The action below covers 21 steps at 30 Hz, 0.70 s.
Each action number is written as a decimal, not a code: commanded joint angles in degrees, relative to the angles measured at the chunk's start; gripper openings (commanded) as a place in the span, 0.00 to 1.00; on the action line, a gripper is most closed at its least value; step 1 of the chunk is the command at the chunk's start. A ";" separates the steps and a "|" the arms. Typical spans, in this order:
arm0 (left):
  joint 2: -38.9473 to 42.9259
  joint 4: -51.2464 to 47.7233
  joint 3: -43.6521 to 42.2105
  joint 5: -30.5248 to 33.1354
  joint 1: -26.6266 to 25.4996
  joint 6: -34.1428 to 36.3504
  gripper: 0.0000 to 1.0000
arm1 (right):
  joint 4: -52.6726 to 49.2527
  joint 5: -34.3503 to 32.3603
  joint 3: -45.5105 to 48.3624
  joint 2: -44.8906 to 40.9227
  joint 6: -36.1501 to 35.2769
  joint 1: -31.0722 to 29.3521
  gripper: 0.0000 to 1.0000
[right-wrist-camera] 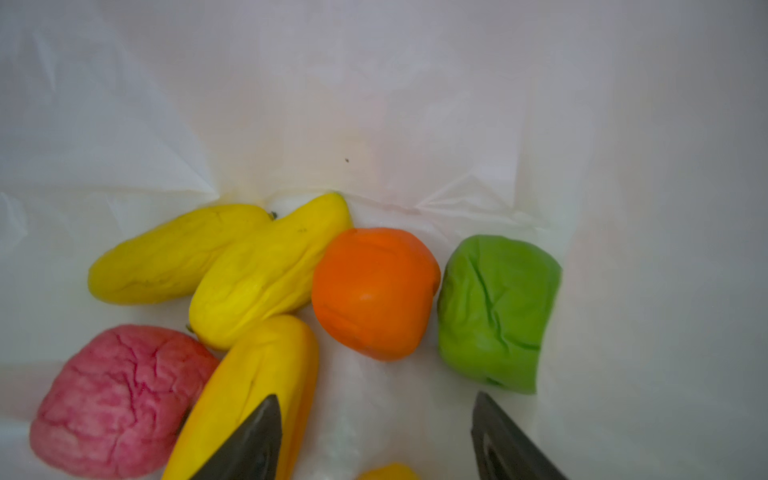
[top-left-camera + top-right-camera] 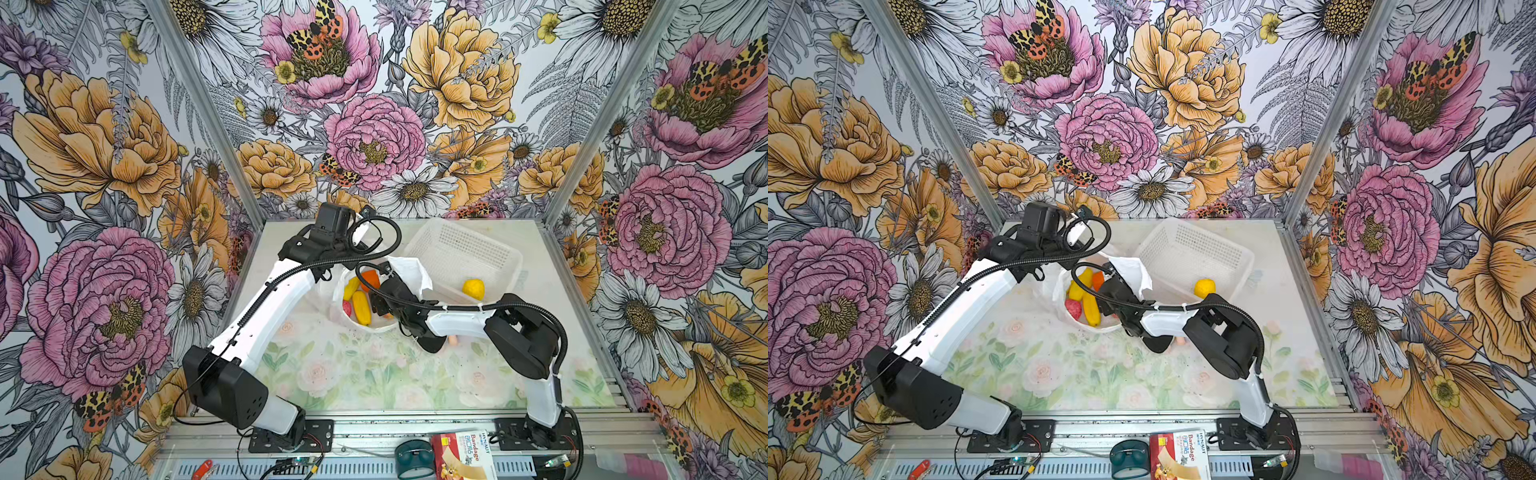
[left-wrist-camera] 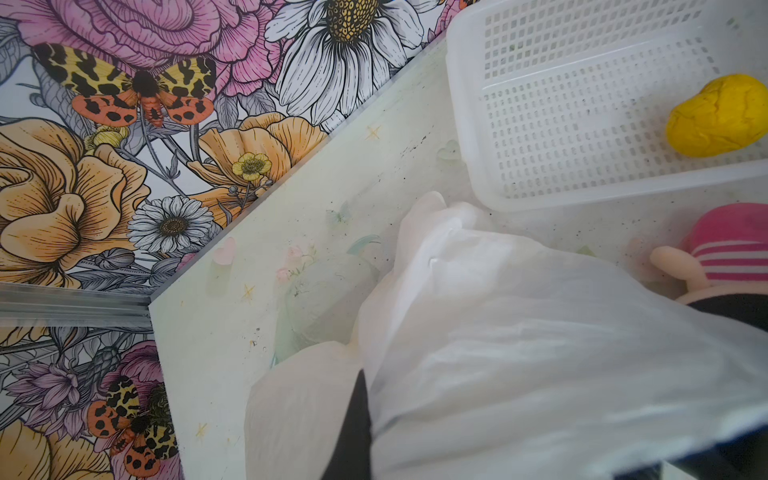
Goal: Untie the knot of the plastic bag and take out the fruit
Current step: 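Lower the right gripper onto the orange fruit and close on it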
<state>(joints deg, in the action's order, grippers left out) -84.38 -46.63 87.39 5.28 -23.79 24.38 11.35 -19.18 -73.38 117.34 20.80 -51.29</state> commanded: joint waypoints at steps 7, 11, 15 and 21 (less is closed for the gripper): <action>2.29 1.19 -0.84 -2.40 -1.10 1.07 0.00 | -13.04 -5.68 -18.56 15.10 0.25 1.27 0.96; 2.29 1.19 -0.82 -2.39 -1.13 1.09 0.00 | -13.11 -5.17 -19.75 17.07 0.43 1.62 0.90; 2.29 1.20 -0.82 -2.16 -1.08 1.03 0.00 | -13.04 -4.95 -19.37 16.72 0.35 1.89 0.74; 1.94 1.19 -0.83 -1.53 -0.90 0.94 0.00 | -8.25 -3.23 -13.84 11.80 -1.69 1.81 0.57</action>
<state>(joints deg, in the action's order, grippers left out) -83.66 -46.48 87.18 4.67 -24.53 24.58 3.53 -23.49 -90.50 131.48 20.51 -49.78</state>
